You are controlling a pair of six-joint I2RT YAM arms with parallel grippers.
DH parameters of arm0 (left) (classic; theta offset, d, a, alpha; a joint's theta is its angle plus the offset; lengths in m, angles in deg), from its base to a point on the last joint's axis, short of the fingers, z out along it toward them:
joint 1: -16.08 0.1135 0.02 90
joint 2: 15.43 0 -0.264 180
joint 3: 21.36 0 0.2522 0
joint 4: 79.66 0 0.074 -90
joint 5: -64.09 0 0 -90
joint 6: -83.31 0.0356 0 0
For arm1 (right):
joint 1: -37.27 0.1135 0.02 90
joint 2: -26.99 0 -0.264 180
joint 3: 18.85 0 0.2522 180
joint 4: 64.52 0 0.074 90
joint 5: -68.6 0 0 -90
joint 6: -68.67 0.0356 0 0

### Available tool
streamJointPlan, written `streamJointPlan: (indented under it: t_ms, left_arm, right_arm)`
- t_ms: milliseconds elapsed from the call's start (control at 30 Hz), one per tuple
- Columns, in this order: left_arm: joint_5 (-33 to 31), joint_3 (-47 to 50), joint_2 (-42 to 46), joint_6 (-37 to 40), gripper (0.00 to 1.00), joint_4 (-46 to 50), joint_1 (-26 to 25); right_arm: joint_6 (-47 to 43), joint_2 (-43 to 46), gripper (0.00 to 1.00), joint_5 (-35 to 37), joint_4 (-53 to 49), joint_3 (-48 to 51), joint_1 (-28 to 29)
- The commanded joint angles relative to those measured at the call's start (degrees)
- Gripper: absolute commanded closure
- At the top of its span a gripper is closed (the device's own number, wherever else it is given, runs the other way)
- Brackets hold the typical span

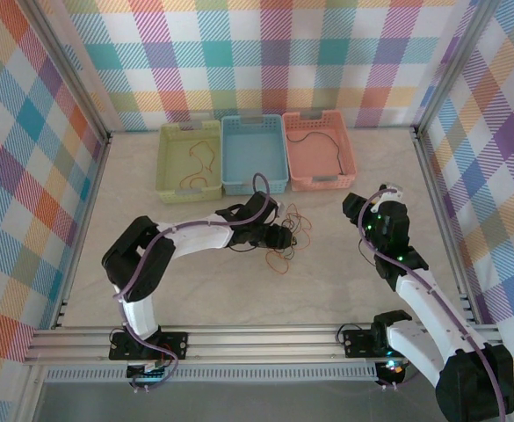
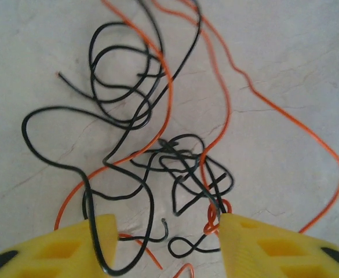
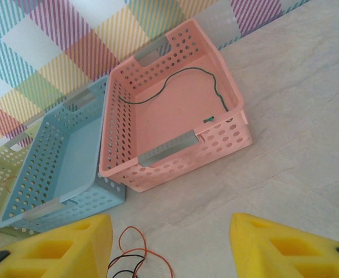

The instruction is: Untangle the cables

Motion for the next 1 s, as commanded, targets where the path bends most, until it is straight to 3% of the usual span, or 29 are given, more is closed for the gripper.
streamJointPlan:
  t_ms: [0, 167, 300, 433, 600, 800, 967]
  left_arm:
    - [0.0, -2.0, 0.1, -0.8, 0.64, 3.0, -0.9]
    - [-2.8, 0.8, 5.0, -1.5, 1.00, 0.6, -1.0]
    - [-5.5, 3.7, 13.3, 1.5, 1.00, -0.1, -1.2]
    - [-4.5, 3.9, 22.5, 7.9, 1.00, 3.8, -1.2]
    - [-0.9, 1.2, 34.3, 16.1, 1.00, 13.2, -1.3]
    - [1.7, -4.6, 40.1, 19.1, 1.00, 22.9, -1.3]
    - [3.4, -4.6, 43.6, 17.9, 1.00, 23.2, -1.3]
  right_arm:
    - [-0.7, 0.2, 0.44, -1.2, 2.3, 0.7, 0.0]
    - [-1.5, 0.4, 0.46, -2.9, 2.8, 0.8, 0.0]
    - [-3.7, 0.3, 0.49, -8.8, 4.8, 0.4, 0.0]
    - [-6.2, -1.2, 0.51, -20.2, 8.9, -0.5, 0.6]
    - [-13.6, -5.3, 0.50, -30.5, 15.5, -2.2, 7.3]
    - [-27.7, -8.6, 0.42, -36.0, 23.4, -2.7, 17.2]
    - [-34.4, -9.8, 0.35, -36.6, 25.7, -3.4, 21.1]
